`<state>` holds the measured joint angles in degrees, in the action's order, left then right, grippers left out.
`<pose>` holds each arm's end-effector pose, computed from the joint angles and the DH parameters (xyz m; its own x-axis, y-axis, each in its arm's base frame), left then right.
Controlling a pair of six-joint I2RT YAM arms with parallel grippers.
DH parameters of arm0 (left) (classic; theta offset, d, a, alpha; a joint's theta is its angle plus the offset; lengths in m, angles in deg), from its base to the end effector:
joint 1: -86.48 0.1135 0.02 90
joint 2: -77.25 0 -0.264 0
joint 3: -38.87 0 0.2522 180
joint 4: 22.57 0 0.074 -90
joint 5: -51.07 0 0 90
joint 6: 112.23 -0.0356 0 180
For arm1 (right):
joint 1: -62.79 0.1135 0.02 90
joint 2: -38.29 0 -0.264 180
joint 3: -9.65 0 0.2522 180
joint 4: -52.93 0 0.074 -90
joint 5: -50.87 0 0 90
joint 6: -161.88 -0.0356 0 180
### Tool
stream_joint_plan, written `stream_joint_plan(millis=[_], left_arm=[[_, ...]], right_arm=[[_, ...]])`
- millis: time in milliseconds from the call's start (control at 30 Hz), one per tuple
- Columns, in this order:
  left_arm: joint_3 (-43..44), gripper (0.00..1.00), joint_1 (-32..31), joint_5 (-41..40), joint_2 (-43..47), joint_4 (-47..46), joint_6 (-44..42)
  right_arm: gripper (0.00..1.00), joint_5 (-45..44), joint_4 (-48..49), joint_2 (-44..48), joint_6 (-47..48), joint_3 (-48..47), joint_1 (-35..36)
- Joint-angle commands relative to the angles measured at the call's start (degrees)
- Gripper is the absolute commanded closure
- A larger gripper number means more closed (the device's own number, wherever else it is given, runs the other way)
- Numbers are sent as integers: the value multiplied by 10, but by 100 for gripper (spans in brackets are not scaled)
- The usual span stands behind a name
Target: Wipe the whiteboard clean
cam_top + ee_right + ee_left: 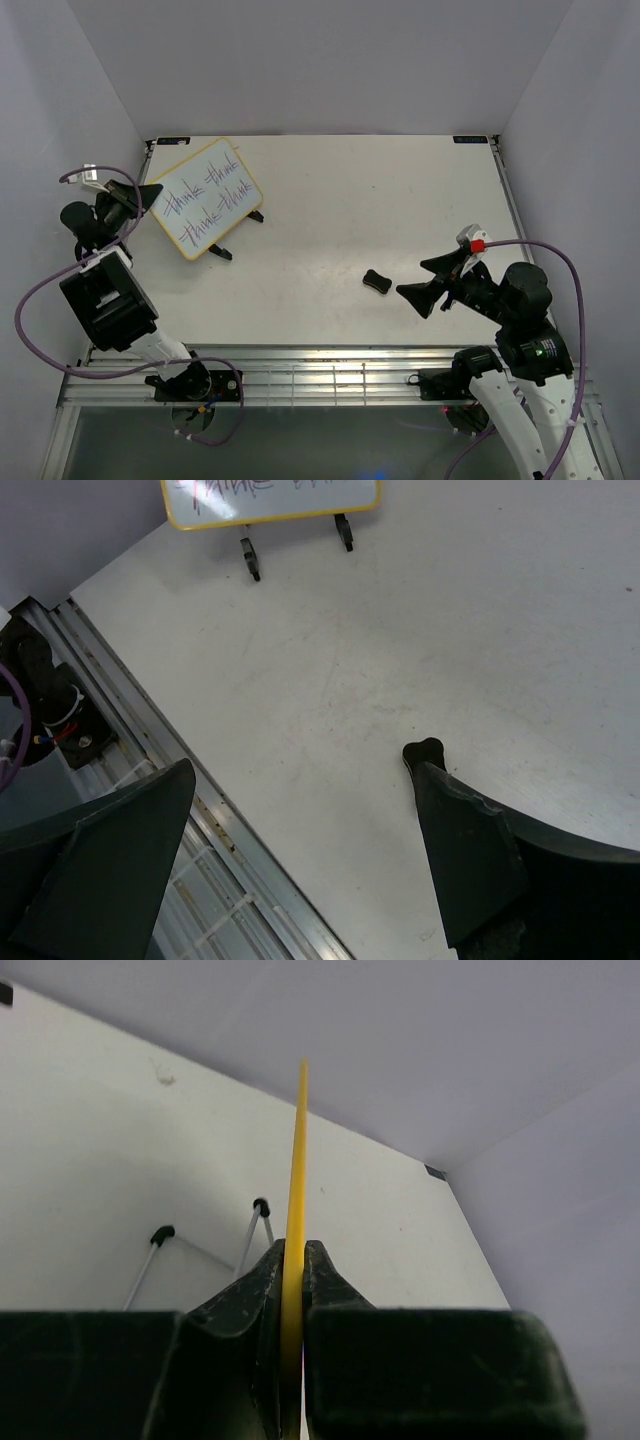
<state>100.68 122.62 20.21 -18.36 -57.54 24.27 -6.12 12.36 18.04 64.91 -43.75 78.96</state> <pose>0.2988 0.1803 0.2378 -0.2720 -0.6593 -0.7009 0.2808 0.6423 -0.7132 0.0776 0.0427 0.3294 -0.2144 0.0438 -0.9758 -0.7318 0.6545 0.1902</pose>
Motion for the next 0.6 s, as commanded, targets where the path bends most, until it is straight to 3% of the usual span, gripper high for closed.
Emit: stream_joint_plan(millis=[0, 167, 233, 367, 500, 567], left_arm=[[21, 100, -11, -60, 100, -32, 22], [77, 100, -39, -67, 139, 41, 24], [108, 100, -70, -68, 151, 72, 26], [146, 100, -149, -61, 175, 243, 12], [109, 100, -226, -141, 241, 437, -49], [62, 100, -236, -163, 279, 490, -56]], right_arm=[[4, -28, 28, -7, -9, -1, 2], [4, -87, 53, -10, -63, 25, 2], [9, -138, 55, -15, -100, 33, 2], [10, -236, 56, -59, -138, 42, 2], [10, -285, 56, -119, -166, 9, 2], [10, -283, 65, -133, -138, -3, 2]])
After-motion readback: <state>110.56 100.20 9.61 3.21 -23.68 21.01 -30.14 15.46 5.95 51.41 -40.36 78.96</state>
